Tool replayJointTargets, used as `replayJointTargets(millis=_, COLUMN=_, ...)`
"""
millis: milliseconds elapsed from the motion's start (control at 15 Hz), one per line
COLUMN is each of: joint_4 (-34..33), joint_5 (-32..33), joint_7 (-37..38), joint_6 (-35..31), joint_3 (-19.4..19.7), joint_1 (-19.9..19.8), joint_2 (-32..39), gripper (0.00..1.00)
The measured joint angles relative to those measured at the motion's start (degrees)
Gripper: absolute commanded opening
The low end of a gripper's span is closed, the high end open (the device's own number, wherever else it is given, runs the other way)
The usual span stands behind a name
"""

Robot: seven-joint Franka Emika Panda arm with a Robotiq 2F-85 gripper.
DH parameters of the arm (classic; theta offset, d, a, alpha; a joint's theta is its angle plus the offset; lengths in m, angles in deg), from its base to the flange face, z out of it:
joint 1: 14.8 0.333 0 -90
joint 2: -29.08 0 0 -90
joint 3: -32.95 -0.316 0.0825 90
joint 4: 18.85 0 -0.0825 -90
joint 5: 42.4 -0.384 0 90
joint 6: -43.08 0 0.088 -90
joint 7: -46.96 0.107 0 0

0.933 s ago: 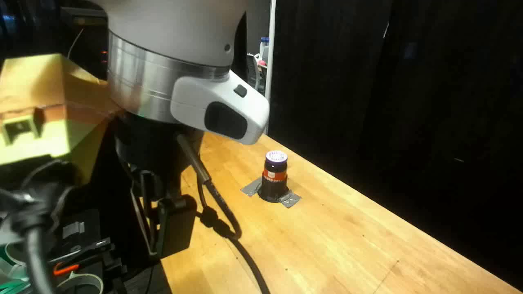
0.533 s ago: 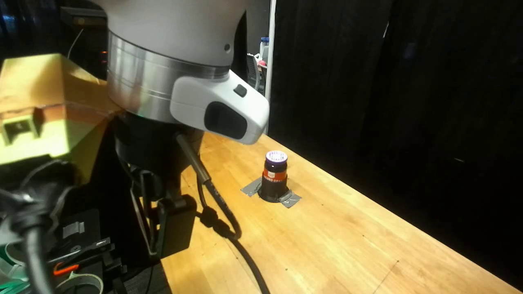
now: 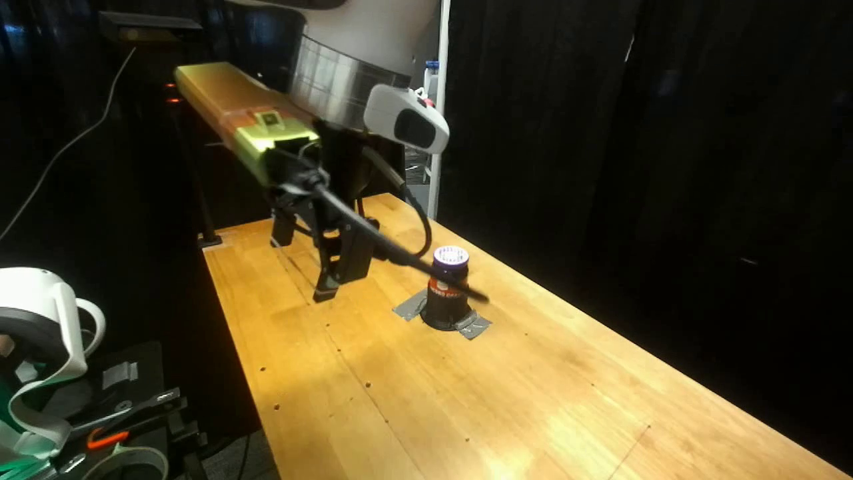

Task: Put the rubber band on the cup

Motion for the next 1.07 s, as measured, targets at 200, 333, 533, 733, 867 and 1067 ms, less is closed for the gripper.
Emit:
replayJointTargets(millis=200, joint_4=-8.51, joint_5=-0.07, joint_7=3.77, joint_6=0.56, joint_3=-5.06, joint_1=1.87, joint_2=8.97, gripper=1.00)
replayJointTargets(millis=333, joint_4=-14.77, joint_5=-0.07, joint_7=6.96, joint_6=0.21, joint_3=-7.79, joint_1=2.43, joint_2=15.13, gripper=1.00)
replayJointTargets(millis=533, joint_4=-23.88, joint_5=-0.07, joint_7=12.46, joint_6=-4.00, joint_3=-10.52, joint_1=2.91, joint_2=23.53, gripper=1.00)
replayJointTargets(millis=733, joint_4=-32.54, joint_5=1.39, joint_7=19.61, joint_6=-11.82, joint_3=-11.44, joint_1=3.88, joint_2=31.94, gripper=1.00)
replayJointTargets(millis=867, joint_4=-37.78, joint_5=4.79, joint_7=24.79, joint_6=-17.42, joint_3=-11.32, joint_1=4.90, joint_2=37.39, gripper=1.00)
replayJointTargets(millis=1067, joint_4=-45.07, joint_5=11.51, joint_7=32.57, joint_6=-22.23, joint_3=-9.21, joint_1=7.12, joint_2=45.44, gripper=1.00)
